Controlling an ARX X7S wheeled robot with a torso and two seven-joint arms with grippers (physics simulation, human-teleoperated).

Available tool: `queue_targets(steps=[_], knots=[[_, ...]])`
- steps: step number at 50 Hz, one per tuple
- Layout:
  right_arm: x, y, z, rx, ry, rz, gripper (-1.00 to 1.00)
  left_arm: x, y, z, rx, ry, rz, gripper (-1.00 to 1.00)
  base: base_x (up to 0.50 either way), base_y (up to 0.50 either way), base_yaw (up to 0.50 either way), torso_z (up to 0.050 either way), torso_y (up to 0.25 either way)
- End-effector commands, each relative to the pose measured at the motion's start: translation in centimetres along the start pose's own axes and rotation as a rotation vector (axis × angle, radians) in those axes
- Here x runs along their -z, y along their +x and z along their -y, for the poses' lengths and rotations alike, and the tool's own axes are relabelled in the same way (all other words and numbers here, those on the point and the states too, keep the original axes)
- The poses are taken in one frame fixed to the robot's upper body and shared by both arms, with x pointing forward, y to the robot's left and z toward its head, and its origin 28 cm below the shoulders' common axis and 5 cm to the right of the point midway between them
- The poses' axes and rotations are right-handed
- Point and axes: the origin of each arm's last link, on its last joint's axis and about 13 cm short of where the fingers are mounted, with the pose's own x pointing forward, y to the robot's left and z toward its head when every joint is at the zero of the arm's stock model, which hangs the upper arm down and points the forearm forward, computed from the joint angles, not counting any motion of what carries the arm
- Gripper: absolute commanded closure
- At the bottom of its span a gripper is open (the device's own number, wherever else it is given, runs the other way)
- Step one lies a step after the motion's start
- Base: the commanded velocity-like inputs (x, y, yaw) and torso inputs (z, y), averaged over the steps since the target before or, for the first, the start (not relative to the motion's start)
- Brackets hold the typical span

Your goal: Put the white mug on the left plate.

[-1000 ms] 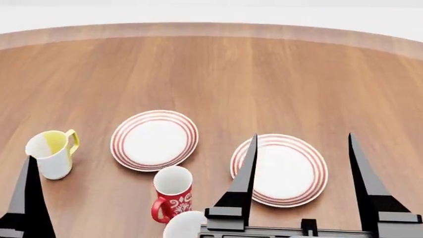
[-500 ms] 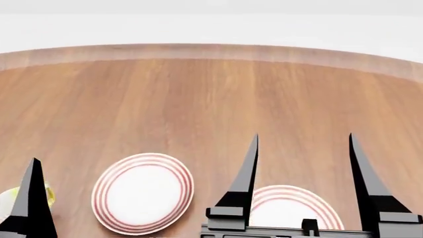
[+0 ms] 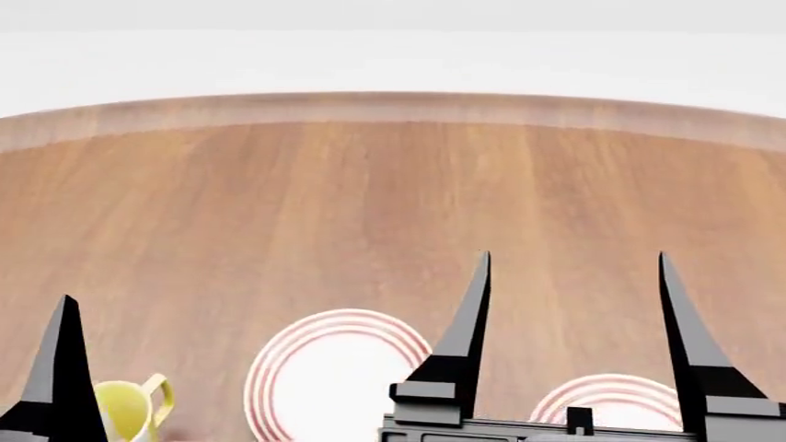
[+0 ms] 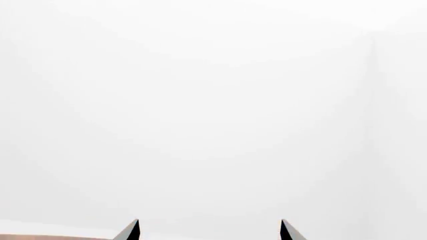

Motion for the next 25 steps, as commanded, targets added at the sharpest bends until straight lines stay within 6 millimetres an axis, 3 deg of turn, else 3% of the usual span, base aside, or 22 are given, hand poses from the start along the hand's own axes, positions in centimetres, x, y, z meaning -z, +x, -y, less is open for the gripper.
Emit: queue_targets(steps=[1, 25], knots=[[0.03, 0.01, -0.03, 0.006, -0.023, 0.010, -1.00, 0.12, -0.01, -0.02, 0.000, -0.001, -0.003, -1.00, 0.00, 0.50, 0.00, 0.000, 0.000], [0.12, 0.03, -0.24, -0.003, -0.032, 0.023, -1.00, -0.08, 0.00, -0.04, 0.002, -0.003, -0.001, -1.00, 0.00, 0.49, 0.00, 0.000, 0.000]])
